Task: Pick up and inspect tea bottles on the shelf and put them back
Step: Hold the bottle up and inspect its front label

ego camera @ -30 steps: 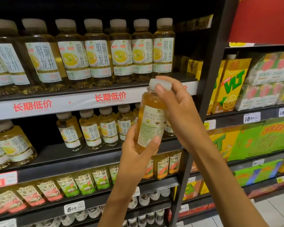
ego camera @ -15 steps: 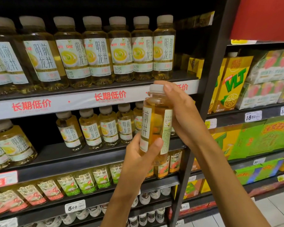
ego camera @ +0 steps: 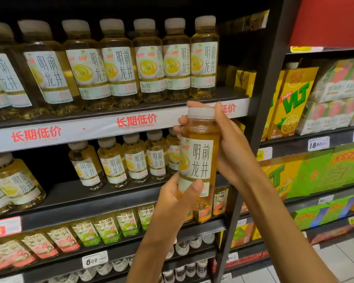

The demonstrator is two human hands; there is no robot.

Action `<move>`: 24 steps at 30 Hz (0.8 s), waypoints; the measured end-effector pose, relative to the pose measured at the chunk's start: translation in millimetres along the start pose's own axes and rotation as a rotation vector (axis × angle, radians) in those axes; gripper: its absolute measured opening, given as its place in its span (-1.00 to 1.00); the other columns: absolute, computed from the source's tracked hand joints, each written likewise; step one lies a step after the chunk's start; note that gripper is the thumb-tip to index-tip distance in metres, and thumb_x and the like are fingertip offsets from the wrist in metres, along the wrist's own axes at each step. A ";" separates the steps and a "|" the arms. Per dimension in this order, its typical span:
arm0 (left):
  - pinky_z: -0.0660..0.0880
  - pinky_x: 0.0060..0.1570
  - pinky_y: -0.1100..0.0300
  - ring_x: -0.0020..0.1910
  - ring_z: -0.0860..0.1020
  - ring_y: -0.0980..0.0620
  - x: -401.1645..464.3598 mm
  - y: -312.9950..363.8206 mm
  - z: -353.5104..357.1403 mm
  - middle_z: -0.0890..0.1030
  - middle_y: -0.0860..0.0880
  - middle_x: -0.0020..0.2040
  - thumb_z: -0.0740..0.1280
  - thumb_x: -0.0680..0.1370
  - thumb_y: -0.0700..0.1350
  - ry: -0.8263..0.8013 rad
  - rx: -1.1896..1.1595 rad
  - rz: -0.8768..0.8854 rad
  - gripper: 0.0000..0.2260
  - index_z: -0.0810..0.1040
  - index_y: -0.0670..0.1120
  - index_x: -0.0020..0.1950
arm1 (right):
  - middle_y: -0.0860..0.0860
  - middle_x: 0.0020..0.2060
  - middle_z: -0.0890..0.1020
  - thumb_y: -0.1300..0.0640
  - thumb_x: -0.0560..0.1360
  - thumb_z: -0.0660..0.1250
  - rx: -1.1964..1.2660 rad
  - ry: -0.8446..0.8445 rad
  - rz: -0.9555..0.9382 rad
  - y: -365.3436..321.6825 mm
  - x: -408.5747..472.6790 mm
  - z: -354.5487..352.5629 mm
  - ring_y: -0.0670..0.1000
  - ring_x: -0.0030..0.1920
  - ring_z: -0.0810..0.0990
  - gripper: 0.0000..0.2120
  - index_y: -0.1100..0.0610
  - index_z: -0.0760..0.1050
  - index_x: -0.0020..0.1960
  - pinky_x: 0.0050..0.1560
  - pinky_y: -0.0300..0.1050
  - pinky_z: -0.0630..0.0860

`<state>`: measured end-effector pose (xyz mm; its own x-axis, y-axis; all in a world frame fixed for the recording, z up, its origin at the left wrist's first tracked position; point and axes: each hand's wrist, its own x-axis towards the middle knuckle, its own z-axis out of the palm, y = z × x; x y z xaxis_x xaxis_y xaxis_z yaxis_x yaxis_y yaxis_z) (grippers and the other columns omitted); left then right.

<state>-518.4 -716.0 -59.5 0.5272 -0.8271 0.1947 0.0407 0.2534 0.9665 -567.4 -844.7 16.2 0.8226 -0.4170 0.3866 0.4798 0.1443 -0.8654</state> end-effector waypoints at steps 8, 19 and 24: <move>0.49 -0.10 0.48 0.01 0.61 0.28 13.1 -6.6 -7.0 0.66 0.26 0.00 0.51 0.40 -0.21 0.175 0.183 0.135 -0.57 0.48 0.15 0.13 | 0.02 0.03 0.68 0.01 0.49 0.34 -0.327 -0.046 -0.092 4.4 -3.9 -0.9 0.03 0.10 0.64 -0.71 0.01 0.50 0.20 0.10 -0.14 0.56; 0.47 0.12 0.36 0.19 0.54 0.20 29.8 5.4 -14.5 0.61 0.18 0.14 0.53 0.26 -0.08 0.194 0.298 0.288 -0.42 0.46 0.10 0.25 | -0.01 0.09 0.61 0.30 0.38 0.43 -0.317 -0.334 -0.249 -15.0 -16.3 -1.0 0.10 0.22 0.55 -0.60 0.05 0.48 0.17 0.16 -0.10 0.49; 0.46 -0.03 0.48 0.07 0.58 0.28 28.0 6.5 -11.8 0.63 0.27 0.03 0.58 0.24 -0.15 0.148 0.301 0.300 -0.50 0.53 0.19 0.07 | -0.01 0.09 0.64 0.24 0.40 0.44 -0.360 -0.292 -0.270 -20.6 -16.6 -0.3 0.03 0.19 0.58 -0.57 0.07 0.47 0.24 0.13 -0.18 0.49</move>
<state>-493.4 -731.5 -49.8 0.5946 -0.6529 0.4692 -0.3702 0.2956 0.8807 -591.1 -841.0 27.6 0.7597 -0.1224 0.6386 0.5932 -0.2719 -0.7578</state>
